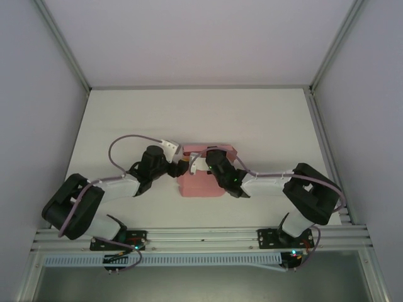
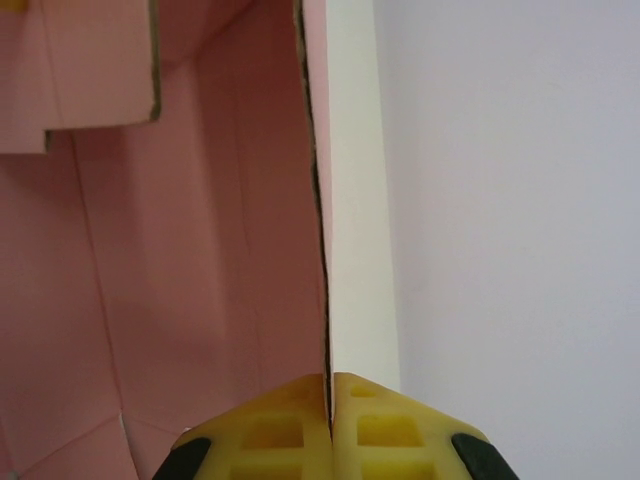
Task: Assemble paper box
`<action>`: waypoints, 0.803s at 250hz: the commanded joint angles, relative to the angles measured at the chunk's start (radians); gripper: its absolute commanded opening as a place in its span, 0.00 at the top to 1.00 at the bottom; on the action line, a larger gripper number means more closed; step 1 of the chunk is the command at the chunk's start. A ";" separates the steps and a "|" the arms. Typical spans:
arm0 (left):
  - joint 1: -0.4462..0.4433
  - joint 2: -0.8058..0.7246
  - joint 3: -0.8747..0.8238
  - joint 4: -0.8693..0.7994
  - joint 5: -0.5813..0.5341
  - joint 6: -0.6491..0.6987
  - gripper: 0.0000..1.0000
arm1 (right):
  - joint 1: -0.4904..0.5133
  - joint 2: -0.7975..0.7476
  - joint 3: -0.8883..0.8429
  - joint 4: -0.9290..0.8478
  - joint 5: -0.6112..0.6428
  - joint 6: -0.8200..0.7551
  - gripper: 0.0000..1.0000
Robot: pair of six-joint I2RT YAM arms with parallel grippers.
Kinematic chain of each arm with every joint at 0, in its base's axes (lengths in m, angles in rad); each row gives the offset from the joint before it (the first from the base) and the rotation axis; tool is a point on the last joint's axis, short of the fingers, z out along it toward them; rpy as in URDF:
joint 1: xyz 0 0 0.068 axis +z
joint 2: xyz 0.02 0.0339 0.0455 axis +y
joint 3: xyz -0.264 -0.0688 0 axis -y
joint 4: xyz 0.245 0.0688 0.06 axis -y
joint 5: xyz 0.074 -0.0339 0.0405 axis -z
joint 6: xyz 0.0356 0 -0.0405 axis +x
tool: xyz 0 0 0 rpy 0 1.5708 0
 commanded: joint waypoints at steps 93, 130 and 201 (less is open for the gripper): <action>-0.017 0.050 -0.010 0.168 -0.001 -0.025 0.18 | 0.018 0.036 0.037 -0.106 -0.026 0.058 1.00; -0.016 -0.021 -0.076 0.149 -0.017 -0.030 0.25 | 0.016 0.059 -0.046 0.071 0.041 -0.072 1.00; -0.010 -0.001 -0.094 0.164 0.055 -0.032 0.26 | 0.043 0.090 -0.106 0.193 0.118 -0.181 1.00</action>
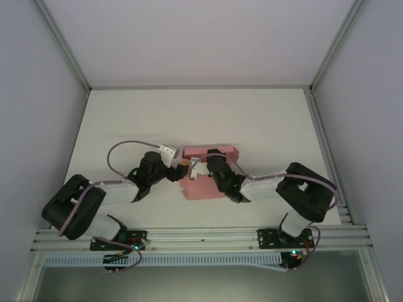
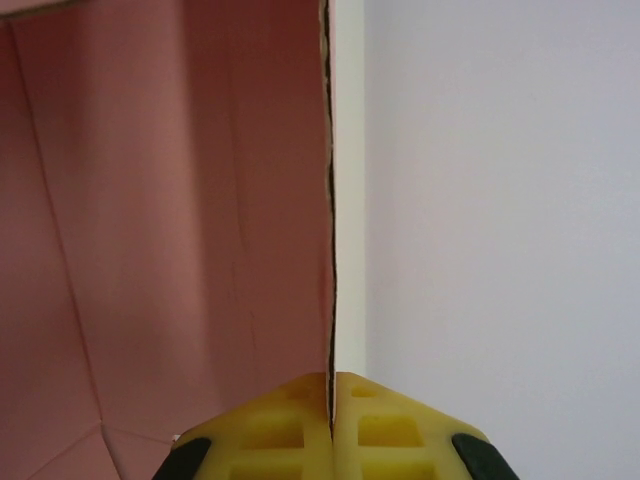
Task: Assemble paper box
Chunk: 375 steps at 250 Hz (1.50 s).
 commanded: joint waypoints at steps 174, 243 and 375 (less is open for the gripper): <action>-0.027 0.167 0.080 0.218 -0.164 -0.027 0.68 | 0.051 -0.016 0.019 -0.238 0.007 0.174 1.00; -0.060 0.279 0.124 0.193 -0.496 -0.068 1.00 | 0.027 -0.069 0.035 -0.326 -0.047 0.263 1.00; -0.097 0.363 0.153 0.153 -0.416 -0.007 0.64 | -0.009 -0.077 0.072 -0.411 -0.089 0.305 1.00</action>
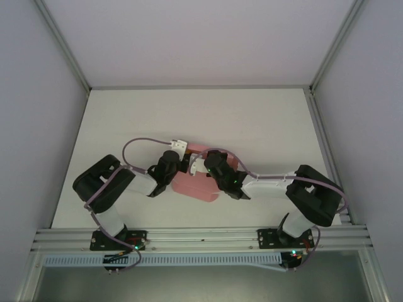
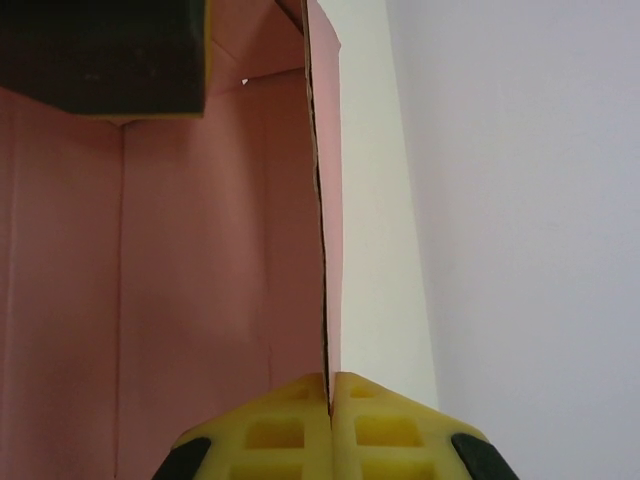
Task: Assemble paper box
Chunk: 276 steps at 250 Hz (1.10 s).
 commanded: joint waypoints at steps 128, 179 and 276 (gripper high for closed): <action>-0.017 0.071 0.139 -0.199 -0.441 -0.167 1.00 | -0.012 -0.021 0.023 -0.255 -0.063 0.110 1.00; 0.016 0.062 0.161 -0.358 -0.481 -0.338 1.00 | -0.012 -0.037 -0.013 -0.284 -0.057 0.123 1.00; -0.012 -0.012 0.110 -0.152 -0.062 -0.050 1.00 | -0.021 -0.118 0.027 -0.141 -0.131 0.193 0.55</action>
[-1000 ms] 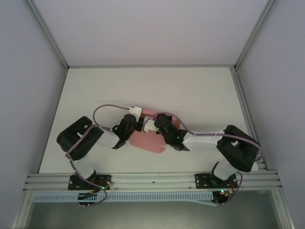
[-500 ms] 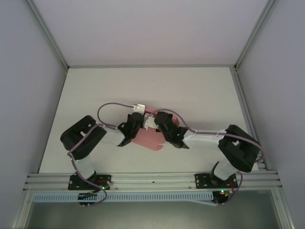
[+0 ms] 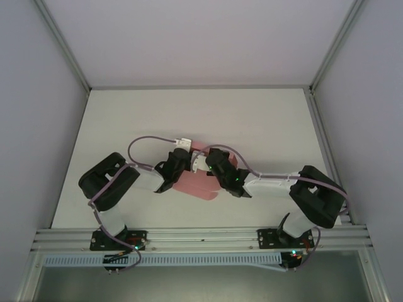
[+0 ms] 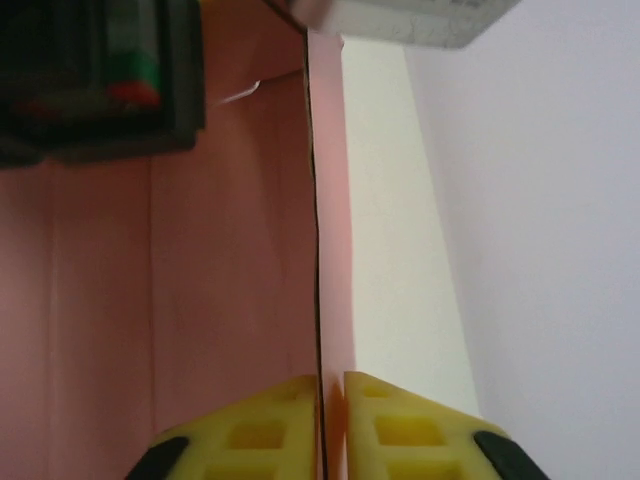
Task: Assemble paper box
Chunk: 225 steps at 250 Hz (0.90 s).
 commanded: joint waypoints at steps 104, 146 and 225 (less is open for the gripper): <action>0.032 -0.141 -0.040 0.068 0.361 0.181 1.00 | -0.104 -0.589 0.077 -0.152 -0.374 0.446 0.00; 0.031 -0.153 -0.054 0.108 0.461 0.212 1.00 | -0.240 -0.446 0.271 -0.438 -0.266 0.705 0.00; 0.033 -0.049 -0.006 0.062 0.410 0.256 0.92 | -0.389 -0.123 0.414 -0.681 -0.565 0.900 0.00</action>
